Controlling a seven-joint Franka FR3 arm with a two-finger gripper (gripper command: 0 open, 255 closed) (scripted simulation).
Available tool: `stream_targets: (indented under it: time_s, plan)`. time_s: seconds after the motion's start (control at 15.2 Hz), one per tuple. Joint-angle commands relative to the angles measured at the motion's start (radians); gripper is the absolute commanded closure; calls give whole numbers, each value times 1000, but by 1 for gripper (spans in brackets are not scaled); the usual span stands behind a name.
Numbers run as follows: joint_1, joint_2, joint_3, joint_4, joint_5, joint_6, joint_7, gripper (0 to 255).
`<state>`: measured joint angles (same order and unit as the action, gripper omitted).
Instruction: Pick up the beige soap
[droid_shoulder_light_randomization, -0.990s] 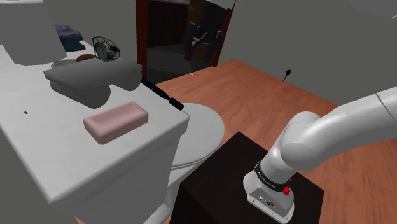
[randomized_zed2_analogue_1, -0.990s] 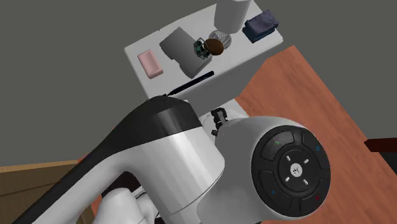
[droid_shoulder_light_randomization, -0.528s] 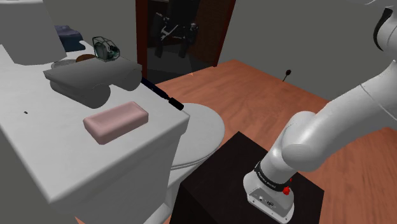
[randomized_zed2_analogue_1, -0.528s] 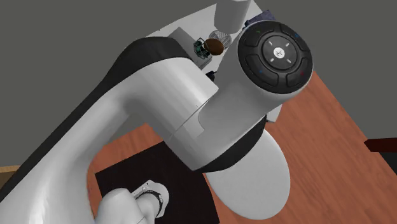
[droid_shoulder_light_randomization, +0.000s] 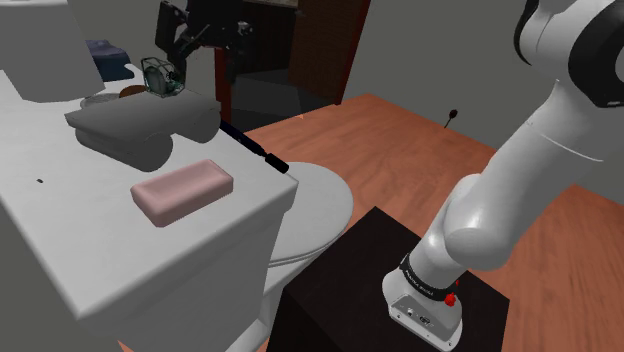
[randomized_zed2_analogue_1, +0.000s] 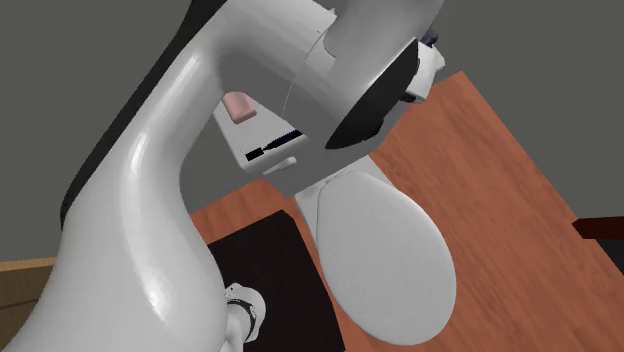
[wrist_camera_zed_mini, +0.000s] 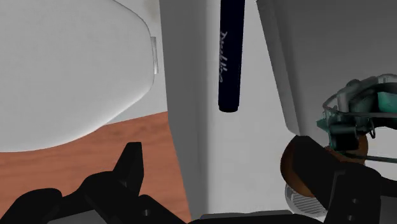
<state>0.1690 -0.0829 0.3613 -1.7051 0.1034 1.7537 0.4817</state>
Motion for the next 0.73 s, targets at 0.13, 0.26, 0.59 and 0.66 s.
stream_targets:
  time_s: [0.13, 0.26, 0.59, 0.66]
  plan:
    - [42, 150, 50, 176, -73, -31, 76, 0]
    - [75, 236, 70, 282, -119, -57, 115, 0]
    - [112, 314, 81, 341, -160, -45, 146, 0]
    - [110, 309, 81, 322, -158, -30, 145, 0]
